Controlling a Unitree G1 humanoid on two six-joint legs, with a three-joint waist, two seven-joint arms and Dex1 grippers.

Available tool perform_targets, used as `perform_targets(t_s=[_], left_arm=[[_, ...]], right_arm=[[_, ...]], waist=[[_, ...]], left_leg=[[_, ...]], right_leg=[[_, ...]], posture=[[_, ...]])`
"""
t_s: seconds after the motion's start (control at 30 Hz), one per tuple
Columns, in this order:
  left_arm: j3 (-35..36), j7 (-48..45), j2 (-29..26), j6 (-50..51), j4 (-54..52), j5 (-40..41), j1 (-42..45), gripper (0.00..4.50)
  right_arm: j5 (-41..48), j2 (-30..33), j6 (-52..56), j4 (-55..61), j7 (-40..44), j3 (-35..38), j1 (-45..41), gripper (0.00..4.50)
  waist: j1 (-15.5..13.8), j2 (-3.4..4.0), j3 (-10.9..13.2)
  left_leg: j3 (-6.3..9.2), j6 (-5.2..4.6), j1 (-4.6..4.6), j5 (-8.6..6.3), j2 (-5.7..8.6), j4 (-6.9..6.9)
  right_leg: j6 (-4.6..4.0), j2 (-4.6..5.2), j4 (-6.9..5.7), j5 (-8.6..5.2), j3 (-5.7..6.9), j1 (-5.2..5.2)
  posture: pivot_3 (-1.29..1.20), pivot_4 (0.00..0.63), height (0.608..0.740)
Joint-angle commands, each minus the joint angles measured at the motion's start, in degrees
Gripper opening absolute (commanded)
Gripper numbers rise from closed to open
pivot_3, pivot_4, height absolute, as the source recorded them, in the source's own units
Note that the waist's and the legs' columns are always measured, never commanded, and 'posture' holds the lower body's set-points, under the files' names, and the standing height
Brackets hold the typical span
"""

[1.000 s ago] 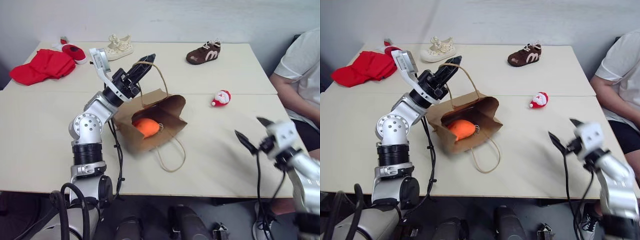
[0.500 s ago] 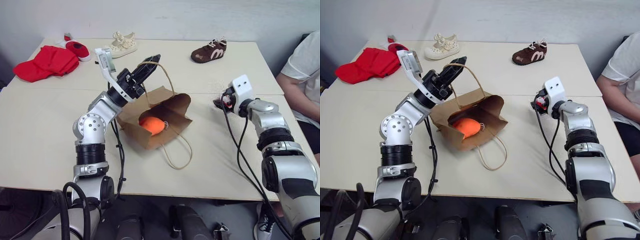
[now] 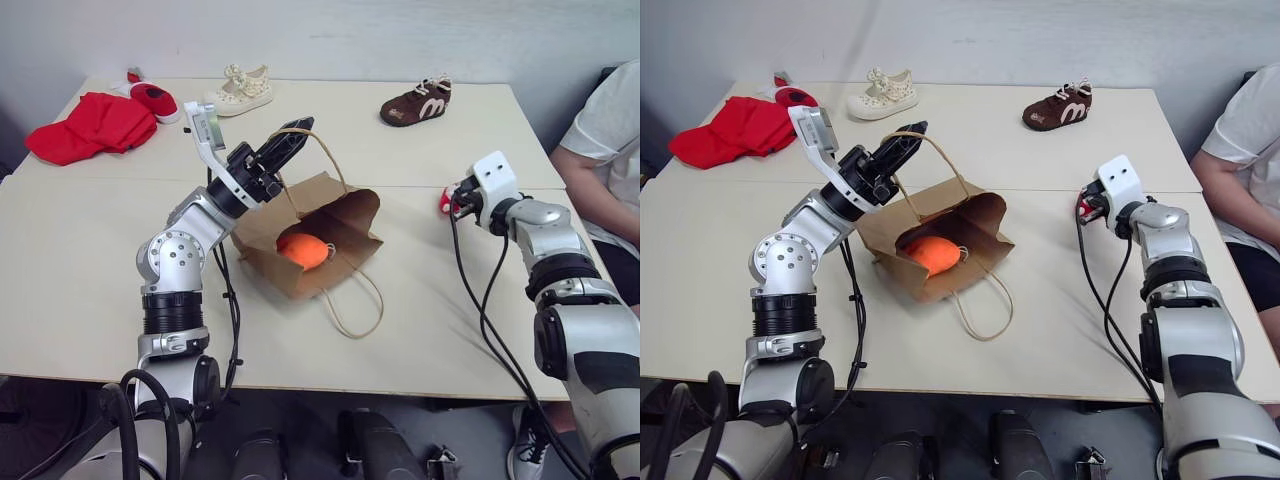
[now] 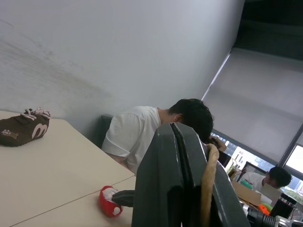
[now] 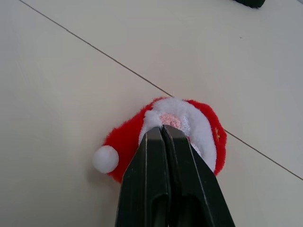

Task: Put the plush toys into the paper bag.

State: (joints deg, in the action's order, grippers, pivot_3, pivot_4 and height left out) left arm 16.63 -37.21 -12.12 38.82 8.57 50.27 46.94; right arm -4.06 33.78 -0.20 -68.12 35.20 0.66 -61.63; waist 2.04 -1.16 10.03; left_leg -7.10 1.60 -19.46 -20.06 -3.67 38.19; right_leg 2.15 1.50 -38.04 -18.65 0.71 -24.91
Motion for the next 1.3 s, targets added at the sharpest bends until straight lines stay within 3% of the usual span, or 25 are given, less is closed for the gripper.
perform_targets(t_s=[0.03, 0.2, 0.4, 0.53, 0.63, 0.97, 1.3], left_arm=[[-0.7, -0.6, -0.1, -0.8, -2.0, 0.2, 0.7, 0.00], [-0.9, -0.5, -0.3, -0.9, -2.4, 0.3, 0.3, 0.00], [-0.9, -0.3, -0.6, -1.4, -2.5, 0.2, 0.2, 0.00], [-1.1, -0.5, -0.7, -1.6, -2.3, 0.0, 0.0, 0.00], [-1.1, -0.6, -0.7, -2.0, -2.0, -0.2, 0.2, 0.00], [-1.0, -0.4, -0.7, -2.3, -2.3, 0.0, -0.1, 0.00], [-1.1, 0.1, -0.4, -2.3, -2.9, 0.3, -0.3, 0.00]], right_arm=[[2.6, 1.9, -1.1, 2.3, 3.8, 2.5, 1.8, 0.02], [5.0, 3.0, -0.9, 8.9, 8.1, 3.9, 4.9, 0.02], [9.7, 4.1, 7.6, 26.6, 12.0, 5.9, 12.3, 0.02], [11.4, 4.3, 10.8, 31.5, 11.8, 6.9, 14.8, 0.02], [9.7, 5.3, 11.3, 33.3, 13.7, 4.0, 15.7, 0.62], [-2.8, 3.8, -6.2, 21.6, 4.5, -4.8, 11.8, 4.12], [-10.3, -0.5, -14.9, 5.4, -5.1, -9.5, 4.3, 4.12]], waist=[[0.0, 0.00, 0.0], [0.0, 0.00, 0.0], [0.0, 0.02, 0.0], [0.0, 0.02, 0.0], [0.0, 0.02, 0.0], [0.1, 0.02, 0.0], [1.3, 0.02, 0.0]], left_leg=[[0.00, 0.00, 0.00, 0.00, 0.00, 0.00], [-0.01, 0.00, 0.00, 0.00, 0.00, 0.00], [-0.01, 0.01, -0.01, 0.00, -0.02, -0.03], [-0.01, 0.01, -0.01, 0.00, -0.02, -0.02], [-0.02, 0.01, 0.00, 0.00, -0.01, -0.01], [-0.07, 0.01, 0.00, 0.00, 0.00, -0.01], [-0.09, 0.01, 0.00, 0.00, -0.02, -0.02]], right_leg=[[0.00, 0.00, 0.00, 0.00, 0.00, 0.00], [0.00, -0.01, -0.01, 0.00, 0.00, -0.02], [0.00, -0.02, -0.02, 0.00, 0.00, -0.05], [0.00, -0.02, -0.02, 0.00, 0.00, -0.06], [0.00, -0.01, -0.04, 0.00, -0.01, -0.06], [0.00, -0.01, -0.03, 0.00, -0.04, -0.08], [-0.01, -0.02, -0.06, 0.00, -0.07, -0.11]], posture=[[0.00, 0.150, 0.740], [0.00, 0.150, 0.740], [0.00, 0.150, 0.740], [0.00, 0.150, 0.740], [0.00, 0.150, 0.740], [0.00, 0.150, 0.740], [0.00, 0.150, 0.740]])
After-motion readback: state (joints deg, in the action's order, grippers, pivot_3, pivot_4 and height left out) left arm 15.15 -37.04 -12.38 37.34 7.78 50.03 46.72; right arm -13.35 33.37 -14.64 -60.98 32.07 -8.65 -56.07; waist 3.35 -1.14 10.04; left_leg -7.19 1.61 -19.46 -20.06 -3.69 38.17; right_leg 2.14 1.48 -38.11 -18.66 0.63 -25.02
